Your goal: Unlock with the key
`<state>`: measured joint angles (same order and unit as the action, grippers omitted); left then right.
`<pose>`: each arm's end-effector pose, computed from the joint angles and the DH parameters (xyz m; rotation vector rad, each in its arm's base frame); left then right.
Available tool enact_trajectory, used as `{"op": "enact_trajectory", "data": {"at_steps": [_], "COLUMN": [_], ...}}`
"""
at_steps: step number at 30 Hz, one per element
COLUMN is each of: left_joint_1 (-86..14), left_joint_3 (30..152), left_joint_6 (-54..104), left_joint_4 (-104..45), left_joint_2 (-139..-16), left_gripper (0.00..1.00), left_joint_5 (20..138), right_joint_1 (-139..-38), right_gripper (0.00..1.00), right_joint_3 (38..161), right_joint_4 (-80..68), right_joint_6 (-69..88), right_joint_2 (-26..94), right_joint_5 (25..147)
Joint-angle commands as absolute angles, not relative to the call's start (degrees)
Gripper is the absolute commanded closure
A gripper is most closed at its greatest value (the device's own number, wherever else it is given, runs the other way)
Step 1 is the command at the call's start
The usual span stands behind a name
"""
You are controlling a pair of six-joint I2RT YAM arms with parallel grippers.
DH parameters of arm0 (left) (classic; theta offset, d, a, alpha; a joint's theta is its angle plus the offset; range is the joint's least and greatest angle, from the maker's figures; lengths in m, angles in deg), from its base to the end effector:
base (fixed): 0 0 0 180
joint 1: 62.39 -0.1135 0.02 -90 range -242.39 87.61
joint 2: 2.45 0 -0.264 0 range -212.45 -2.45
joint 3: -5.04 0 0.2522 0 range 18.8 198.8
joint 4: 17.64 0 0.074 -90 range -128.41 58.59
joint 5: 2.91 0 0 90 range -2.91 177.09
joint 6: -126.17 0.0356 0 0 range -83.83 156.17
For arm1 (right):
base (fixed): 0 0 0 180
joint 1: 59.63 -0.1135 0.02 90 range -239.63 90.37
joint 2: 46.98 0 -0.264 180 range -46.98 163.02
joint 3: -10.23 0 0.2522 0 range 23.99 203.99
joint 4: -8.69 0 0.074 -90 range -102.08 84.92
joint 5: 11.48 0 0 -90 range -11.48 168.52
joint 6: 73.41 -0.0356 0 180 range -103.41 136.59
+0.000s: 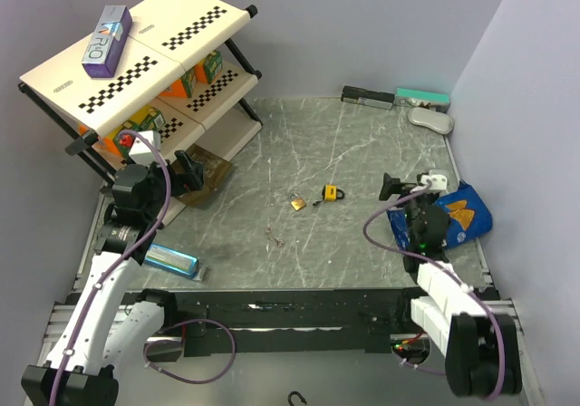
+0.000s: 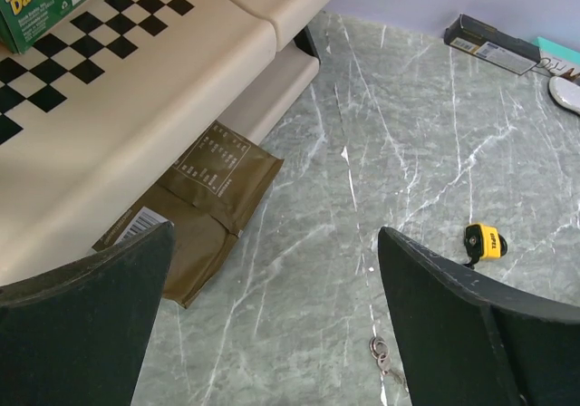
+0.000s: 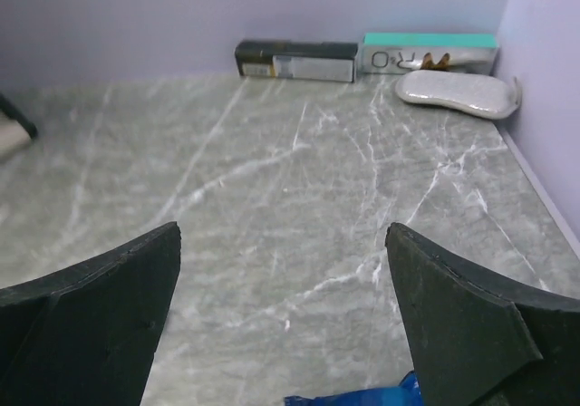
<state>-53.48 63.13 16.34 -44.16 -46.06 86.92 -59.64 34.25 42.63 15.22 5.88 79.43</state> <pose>0.1780 -0.0280 0.3358 -0.1687 1.7875 -0.3632 0.1907 0.0006 0.2120 0.0047 1.4819 0.0313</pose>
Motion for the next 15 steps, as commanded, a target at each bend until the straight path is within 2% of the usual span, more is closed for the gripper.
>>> {"op": "enact_trajectory", "data": {"at_steps": [1,5,9,10,12,15], "left_joint_1": [-53.9,-54.0,-54.0,-54.0,-54.0,-54.0], "left_joint_3": [65.1,64.9,64.8,64.8,64.6,64.9], "left_joint_6": [15.3,14.9,14.8,14.8,14.6,14.5], "left_joint_4": [-42.9,-43.1,-43.1,-43.3,-43.9,-45.9], "left_joint_2": [-45.9,-45.9,-46.1,-46.4,-46.7,-47.4], "left_gripper": [0.01,0.01,0.01,0.01,0.01,0.01], "left_joint_5": [86.9,86.7,86.2,86.2,86.9,89.7], "right_joint_1": [-59.4,-59.4,-59.4,-59.4,-60.5,-72.3], "right_gripper": [0.0,0.0,0.0,0.0,0.12,0.18], "right_joint_3": [35.0,39.1,41.7,42.3,45.5,54.4], "right_joint_4": [33.9,27.2,28.7,29.0,26.3,10.4], "right_joint_6": [2.3,2.4,-0.5,-0.8,0.0,8.4], "right_joint_2": [-2.7,-3.9,-1.6,-0.1,1.5,4.9], "right_joint_5": [73.8,80.8,90.0,96.0,100.6,89.2]}}
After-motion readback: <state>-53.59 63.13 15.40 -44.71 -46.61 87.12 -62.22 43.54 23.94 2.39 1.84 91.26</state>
